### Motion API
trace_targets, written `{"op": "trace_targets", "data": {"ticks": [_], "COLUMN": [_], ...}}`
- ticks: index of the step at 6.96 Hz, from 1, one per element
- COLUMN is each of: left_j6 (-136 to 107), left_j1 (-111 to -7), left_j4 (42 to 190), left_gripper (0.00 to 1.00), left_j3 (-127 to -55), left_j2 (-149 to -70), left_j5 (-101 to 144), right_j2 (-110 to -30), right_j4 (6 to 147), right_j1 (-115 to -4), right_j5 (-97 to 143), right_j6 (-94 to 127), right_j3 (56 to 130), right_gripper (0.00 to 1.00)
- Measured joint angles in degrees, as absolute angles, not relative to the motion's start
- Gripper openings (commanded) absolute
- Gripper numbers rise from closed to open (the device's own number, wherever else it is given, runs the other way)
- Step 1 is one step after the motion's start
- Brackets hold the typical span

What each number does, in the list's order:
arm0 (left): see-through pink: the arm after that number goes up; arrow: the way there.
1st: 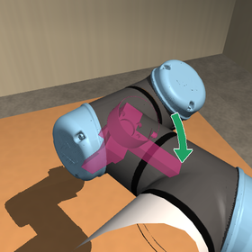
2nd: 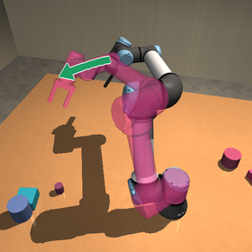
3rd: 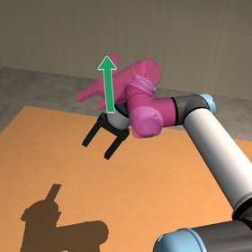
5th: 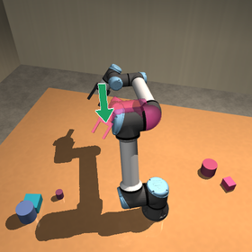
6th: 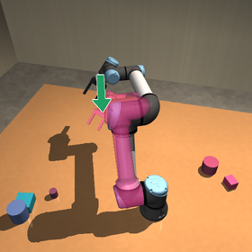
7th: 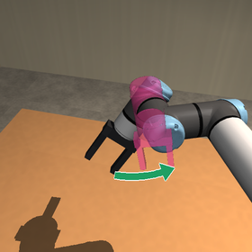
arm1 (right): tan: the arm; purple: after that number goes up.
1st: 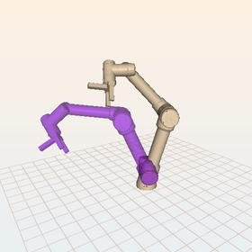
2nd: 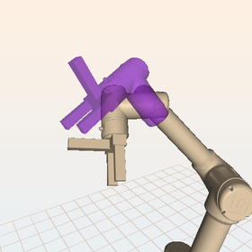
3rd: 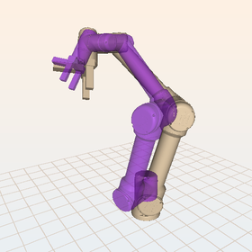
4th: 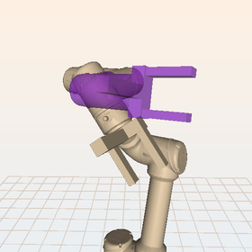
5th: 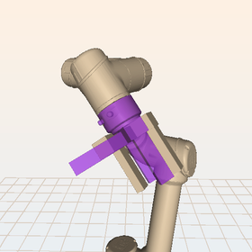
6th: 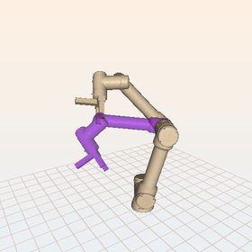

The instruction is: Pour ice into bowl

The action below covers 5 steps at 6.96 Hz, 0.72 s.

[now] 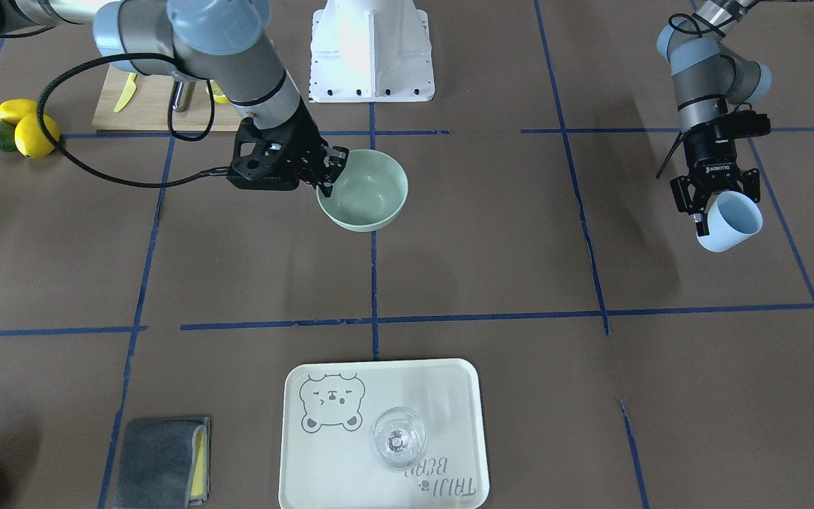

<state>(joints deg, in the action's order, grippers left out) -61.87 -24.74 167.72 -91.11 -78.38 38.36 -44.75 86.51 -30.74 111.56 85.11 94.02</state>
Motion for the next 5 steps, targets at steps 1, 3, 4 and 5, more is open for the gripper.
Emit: {"op": "trace_targets", "data": {"ticks": [1, 3, 4, 5], "left_j6": [-59.86, -52.62, -50.60, -49.17], "left_j1": [-26.72, -30.16, -30.73, -30.88], "left_j4": [168.08, 168.33, 168.31, 168.18], "left_gripper": [0.00, 0.00, 0.00, 0.00], "left_j3": [-92.60, -93.85, -94.58, -95.70], "left_j2": [-78.46, -78.90, -79.18, -79.34], "left_j5": [40.23, 42.42, 42.74, 42.84], "right_j2": [-39.91, -34.44, -33.51, -33.11], "right_j4": [86.12, 81.70, 79.27, 78.14], "right_j1": [-28.65, -26.09, -25.33, -24.98], "right_j5": [109.13, 105.91, 105.10, 104.75], "right_j6": [85.60, 85.62, 85.63, 85.72], "right_j3": [87.68, 76.62, 73.39, 72.10], "right_gripper": [0.00, 0.00, 0.22, 0.99]}}
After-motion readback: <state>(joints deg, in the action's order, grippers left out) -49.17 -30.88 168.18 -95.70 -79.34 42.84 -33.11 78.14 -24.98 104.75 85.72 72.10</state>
